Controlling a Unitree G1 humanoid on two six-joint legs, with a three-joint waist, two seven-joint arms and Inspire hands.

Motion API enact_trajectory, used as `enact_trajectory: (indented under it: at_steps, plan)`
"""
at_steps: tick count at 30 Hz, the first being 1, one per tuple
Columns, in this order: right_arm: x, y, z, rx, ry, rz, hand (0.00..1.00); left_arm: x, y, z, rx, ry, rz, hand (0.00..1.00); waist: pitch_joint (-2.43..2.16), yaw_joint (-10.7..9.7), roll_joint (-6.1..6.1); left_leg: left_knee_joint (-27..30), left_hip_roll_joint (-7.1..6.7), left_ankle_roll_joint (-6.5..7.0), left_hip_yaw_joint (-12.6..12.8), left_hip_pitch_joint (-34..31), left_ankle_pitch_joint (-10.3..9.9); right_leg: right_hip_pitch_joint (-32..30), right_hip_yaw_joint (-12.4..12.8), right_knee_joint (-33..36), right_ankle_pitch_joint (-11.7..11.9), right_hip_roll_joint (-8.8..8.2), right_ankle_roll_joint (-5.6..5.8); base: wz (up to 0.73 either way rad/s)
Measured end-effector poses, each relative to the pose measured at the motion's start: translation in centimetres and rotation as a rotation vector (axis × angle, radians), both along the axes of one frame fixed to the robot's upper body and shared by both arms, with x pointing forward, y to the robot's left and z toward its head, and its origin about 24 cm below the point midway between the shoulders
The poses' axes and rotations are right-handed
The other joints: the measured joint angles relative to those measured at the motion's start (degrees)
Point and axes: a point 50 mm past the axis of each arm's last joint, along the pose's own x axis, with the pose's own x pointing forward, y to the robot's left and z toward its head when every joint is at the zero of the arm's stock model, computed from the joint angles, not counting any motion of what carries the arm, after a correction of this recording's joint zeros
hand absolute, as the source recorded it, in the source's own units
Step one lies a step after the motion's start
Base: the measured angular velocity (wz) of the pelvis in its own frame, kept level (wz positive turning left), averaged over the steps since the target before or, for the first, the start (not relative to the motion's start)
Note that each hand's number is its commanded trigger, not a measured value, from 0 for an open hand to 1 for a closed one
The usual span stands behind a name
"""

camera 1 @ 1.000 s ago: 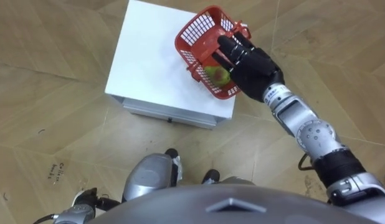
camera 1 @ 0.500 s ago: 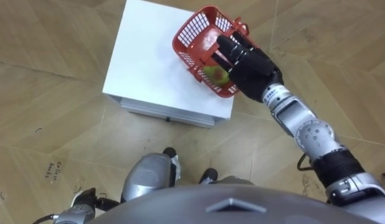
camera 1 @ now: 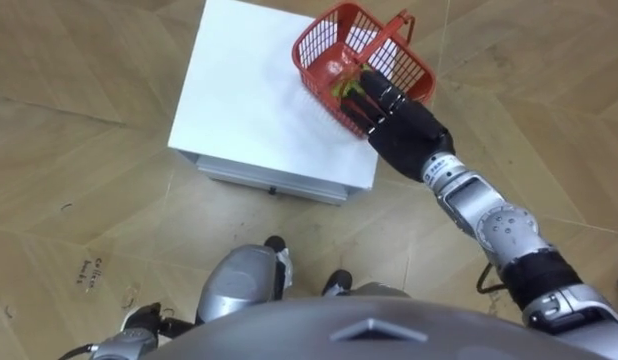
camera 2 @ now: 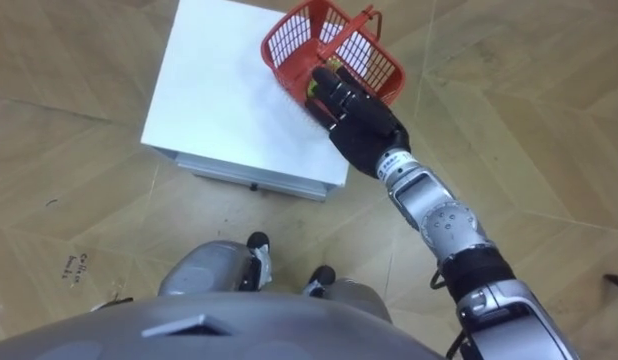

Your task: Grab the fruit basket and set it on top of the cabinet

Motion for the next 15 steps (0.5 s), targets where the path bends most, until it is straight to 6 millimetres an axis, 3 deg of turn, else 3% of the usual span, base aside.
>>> enact_trajectory:
  at_steps: [8,15]
  plan:
    - [-1.8,-0.9,-2.0,0.007,0.09,-0.056,0.0,-1.1,-0.4,-0.1,-0.01,0.018,0.01,0.0,-0.11,-0.04,0.68,0.14,0.01,0.0,-0.16,0.07,0.0,0.16,0.05,0.04,0.0,0.02,0.0,0.0]
    - [-2.2,-1.6,-2.1,0.013,0.099,-0.104,0.0,-1.4,-0.5,-0.1,-0.017,0.028,0.013,0.0,-0.13,-0.64,0.86,0.18,0.04,-0.02,-0.21,-0.14,-0.01,-0.17,0.2,0.14,0.0,0.05,-0.01,0.0]
